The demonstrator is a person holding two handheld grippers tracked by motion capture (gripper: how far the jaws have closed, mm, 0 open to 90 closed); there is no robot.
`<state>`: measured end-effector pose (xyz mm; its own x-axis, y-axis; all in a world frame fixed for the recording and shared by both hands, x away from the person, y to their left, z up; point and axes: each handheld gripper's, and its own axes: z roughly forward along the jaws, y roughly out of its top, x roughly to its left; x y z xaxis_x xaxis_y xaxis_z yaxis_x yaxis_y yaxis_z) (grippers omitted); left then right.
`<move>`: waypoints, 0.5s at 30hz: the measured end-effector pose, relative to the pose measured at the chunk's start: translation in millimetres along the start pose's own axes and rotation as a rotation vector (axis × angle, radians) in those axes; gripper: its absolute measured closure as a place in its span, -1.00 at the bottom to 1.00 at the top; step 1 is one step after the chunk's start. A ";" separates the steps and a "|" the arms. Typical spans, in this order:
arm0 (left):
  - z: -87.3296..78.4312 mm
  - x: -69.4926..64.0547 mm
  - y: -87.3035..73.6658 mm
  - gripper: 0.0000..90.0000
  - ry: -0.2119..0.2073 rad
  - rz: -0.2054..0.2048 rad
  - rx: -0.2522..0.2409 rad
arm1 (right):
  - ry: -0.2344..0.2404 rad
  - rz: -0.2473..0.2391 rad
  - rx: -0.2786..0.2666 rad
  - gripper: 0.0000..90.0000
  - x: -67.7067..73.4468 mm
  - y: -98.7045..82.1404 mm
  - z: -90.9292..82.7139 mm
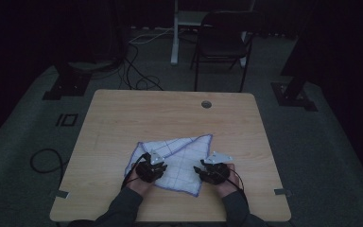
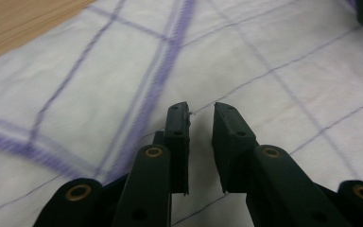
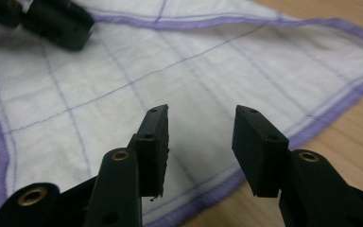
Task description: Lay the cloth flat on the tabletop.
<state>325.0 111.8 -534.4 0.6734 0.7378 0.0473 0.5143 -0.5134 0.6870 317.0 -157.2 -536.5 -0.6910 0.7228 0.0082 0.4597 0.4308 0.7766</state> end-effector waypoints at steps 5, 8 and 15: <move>3.7 10.5 7.5 0.69 0.046 0.004 0.006 | 0.024 -0.030 0.038 0.25 4.3 -0.6 8.2; 6.2 22.4 15.8 0.69 0.074 -0.005 0.001 | 0.023 -0.036 0.055 0.26 4.2 -1.3 9.8; 19.7 51.1 35.2 0.69 0.143 -0.005 0.038 | 0.032 -0.054 0.061 0.29 1.4 -1.5 9.7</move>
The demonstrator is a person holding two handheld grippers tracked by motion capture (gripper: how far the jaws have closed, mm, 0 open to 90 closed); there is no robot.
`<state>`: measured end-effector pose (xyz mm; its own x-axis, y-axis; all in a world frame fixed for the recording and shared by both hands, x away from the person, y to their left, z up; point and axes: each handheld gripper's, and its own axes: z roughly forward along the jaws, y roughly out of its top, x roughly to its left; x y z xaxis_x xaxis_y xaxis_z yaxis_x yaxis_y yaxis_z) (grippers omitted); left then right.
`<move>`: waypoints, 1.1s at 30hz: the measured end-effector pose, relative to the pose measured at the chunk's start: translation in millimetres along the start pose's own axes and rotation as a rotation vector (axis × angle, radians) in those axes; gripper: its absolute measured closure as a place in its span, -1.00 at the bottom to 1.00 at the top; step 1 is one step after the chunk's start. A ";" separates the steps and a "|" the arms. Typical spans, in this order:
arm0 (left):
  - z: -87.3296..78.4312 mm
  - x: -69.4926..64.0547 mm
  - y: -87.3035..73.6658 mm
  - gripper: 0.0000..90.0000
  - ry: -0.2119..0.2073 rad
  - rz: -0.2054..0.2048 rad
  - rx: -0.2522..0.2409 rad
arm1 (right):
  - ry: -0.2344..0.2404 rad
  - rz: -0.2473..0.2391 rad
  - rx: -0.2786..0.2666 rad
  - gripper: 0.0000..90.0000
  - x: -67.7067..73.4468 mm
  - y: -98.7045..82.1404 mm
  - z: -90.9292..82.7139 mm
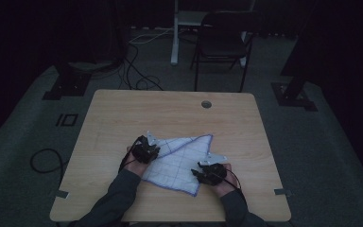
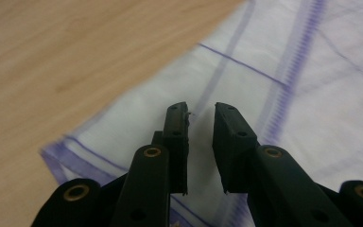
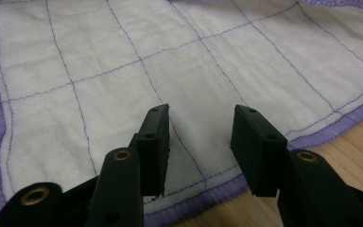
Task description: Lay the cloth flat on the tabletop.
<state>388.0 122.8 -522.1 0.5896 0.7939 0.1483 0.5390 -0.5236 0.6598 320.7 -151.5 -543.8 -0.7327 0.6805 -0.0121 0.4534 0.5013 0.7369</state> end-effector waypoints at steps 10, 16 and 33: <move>1.6 12.8 3.6 0.65 0.021 -0.015 0.000 | 0.000 0.008 0.013 0.31 -11.7 -3.5 -5.2; -11.7 0.2 -8.3 0.59 -0.093 -0.016 -0.048 | -0.012 0.020 0.019 0.31 -18.1 -5.6 -8.2; -10.3 12.1 1.4 0.97 -0.055 -0.024 -0.068 | -0.029 0.023 0.040 0.30 -31.7 -9.4 -15.1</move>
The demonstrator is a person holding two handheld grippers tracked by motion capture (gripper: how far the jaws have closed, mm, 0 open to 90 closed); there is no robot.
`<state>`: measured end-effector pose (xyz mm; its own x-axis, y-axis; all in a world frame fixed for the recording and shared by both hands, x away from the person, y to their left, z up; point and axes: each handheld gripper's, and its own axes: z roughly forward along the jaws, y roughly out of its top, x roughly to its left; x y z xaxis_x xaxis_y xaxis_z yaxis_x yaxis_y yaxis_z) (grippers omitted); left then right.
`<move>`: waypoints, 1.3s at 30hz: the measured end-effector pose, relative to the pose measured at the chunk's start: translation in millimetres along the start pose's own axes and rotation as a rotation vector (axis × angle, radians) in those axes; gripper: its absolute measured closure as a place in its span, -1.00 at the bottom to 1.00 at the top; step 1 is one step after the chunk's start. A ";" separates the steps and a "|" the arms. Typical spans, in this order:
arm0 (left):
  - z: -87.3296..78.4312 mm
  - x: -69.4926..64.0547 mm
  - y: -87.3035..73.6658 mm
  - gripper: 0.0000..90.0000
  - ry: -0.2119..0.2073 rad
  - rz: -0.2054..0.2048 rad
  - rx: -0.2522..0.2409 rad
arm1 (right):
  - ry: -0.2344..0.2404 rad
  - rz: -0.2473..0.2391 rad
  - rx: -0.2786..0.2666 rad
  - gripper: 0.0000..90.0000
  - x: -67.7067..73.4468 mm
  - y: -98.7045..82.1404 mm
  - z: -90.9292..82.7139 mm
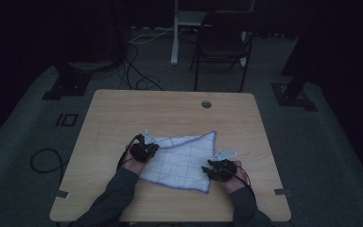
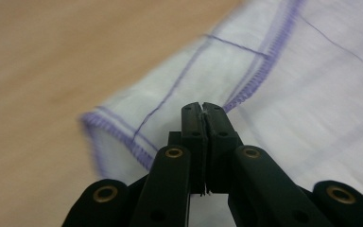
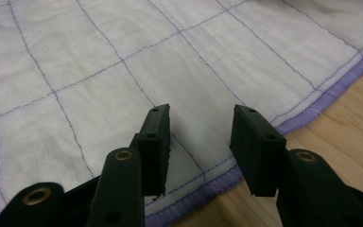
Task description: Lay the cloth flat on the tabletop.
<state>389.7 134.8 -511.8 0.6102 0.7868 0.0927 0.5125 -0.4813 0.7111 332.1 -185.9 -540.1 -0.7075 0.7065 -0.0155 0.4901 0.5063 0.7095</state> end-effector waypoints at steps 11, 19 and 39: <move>-7.8 40.8 15.0 0.65 0.094 -0.173 -0.098 | -0.023 0.013 0.014 0.29 -8.9 -4.9 -6.4; 0.9 25.4 -11.9 0.63 0.040 -0.121 -0.026 | -0.025 0.024 0.016 0.29 -11.3 -6.3 -7.9; -10.3 -4.2 -48.3 0.66 0.019 -0.123 -0.008 | -0.044 0.040 0.009 0.26 -15.0 -8.9 -9.6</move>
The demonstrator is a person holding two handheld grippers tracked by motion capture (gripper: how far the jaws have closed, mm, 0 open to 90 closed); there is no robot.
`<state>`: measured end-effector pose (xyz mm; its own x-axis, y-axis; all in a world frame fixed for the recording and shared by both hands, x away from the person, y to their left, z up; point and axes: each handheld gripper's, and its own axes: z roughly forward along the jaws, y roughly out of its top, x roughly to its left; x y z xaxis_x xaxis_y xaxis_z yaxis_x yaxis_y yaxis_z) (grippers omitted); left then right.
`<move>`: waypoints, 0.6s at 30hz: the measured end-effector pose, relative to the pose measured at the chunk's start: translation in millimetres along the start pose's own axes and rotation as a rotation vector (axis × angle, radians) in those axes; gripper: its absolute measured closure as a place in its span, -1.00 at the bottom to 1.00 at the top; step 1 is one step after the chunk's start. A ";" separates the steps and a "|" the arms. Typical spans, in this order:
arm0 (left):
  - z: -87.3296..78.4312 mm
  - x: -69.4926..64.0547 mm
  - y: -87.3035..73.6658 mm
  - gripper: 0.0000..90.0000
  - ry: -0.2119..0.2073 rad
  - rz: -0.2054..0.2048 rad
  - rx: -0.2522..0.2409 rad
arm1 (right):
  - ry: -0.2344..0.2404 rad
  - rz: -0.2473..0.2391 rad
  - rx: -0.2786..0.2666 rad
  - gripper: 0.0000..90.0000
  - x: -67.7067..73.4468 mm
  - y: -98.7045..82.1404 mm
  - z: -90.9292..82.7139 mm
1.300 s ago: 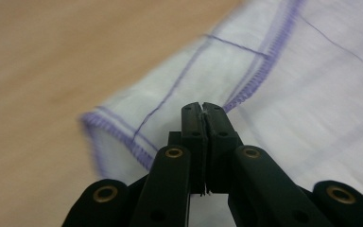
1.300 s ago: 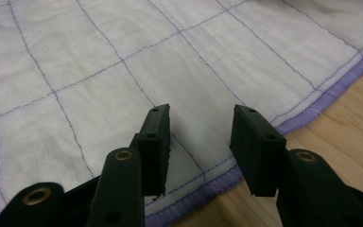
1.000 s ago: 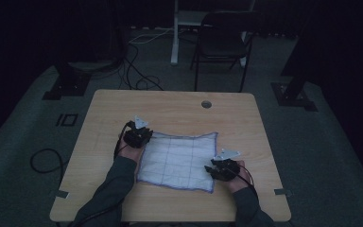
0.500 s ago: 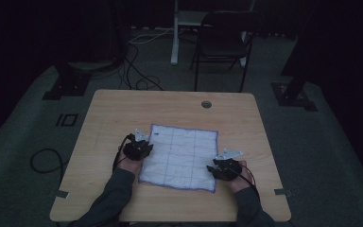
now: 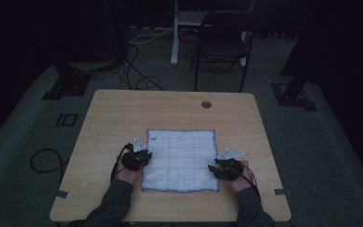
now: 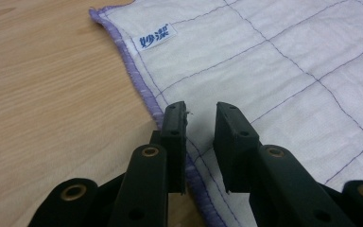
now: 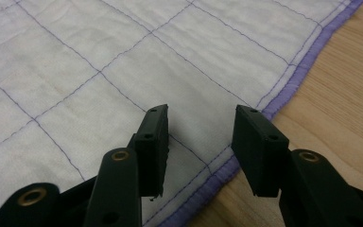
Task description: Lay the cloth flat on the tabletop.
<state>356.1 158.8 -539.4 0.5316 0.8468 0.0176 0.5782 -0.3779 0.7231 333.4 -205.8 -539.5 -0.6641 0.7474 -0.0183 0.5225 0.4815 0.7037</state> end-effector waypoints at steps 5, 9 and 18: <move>-4.3 -1.4 -4.0 0.66 0.005 -0.002 0.003 | 0.000 0.002 -0.002 0.26 0.3 0.1 0.4; -6.8 -1.8 -6.2 0.66 0.011 -0.003 0.003 | 0.006 0.007 -0.008 0.26 1.4 0.5 1.5; -7.2 5.1 -6.9 0.66 0.023 -0.002 0.002 | 0.022 -0.007 -0.007 0.26 6.5 2.2 3.0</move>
<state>350.4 168.4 -539.4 0.5160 0.8560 0.0321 0.5803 -0.3769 0.7219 331.8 -198.5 -540.2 -0.6793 0.7338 -0.0080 0.5141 0.4837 0.7083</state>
